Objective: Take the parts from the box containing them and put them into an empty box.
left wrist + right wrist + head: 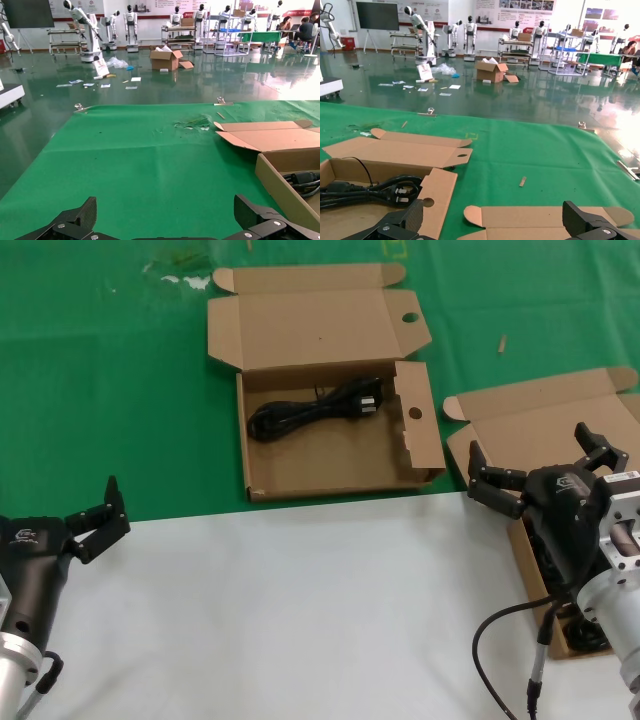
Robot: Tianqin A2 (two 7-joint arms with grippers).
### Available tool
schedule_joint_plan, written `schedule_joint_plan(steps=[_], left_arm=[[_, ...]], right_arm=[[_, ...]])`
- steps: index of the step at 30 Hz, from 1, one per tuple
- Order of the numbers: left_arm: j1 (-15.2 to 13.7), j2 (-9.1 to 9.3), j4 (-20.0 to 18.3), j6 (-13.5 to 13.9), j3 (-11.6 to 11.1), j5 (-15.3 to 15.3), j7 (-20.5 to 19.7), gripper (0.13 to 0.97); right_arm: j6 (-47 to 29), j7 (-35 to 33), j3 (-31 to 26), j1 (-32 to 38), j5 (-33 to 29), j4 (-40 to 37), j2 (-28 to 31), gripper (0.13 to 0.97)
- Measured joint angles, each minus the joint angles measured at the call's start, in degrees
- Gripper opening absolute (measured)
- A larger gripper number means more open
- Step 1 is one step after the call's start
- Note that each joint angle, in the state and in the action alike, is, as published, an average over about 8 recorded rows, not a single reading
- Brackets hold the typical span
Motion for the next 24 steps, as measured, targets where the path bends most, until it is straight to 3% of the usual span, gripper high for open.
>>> schedule_joint_plan(steps=[24], left_arm=[[0.0,0.00,0.0,0.0,0.0,0.0,0.0,0.966]], right_arm=[[0.0,0.0,0.0,0.0,0.0,0.0,0.0,0.966]])
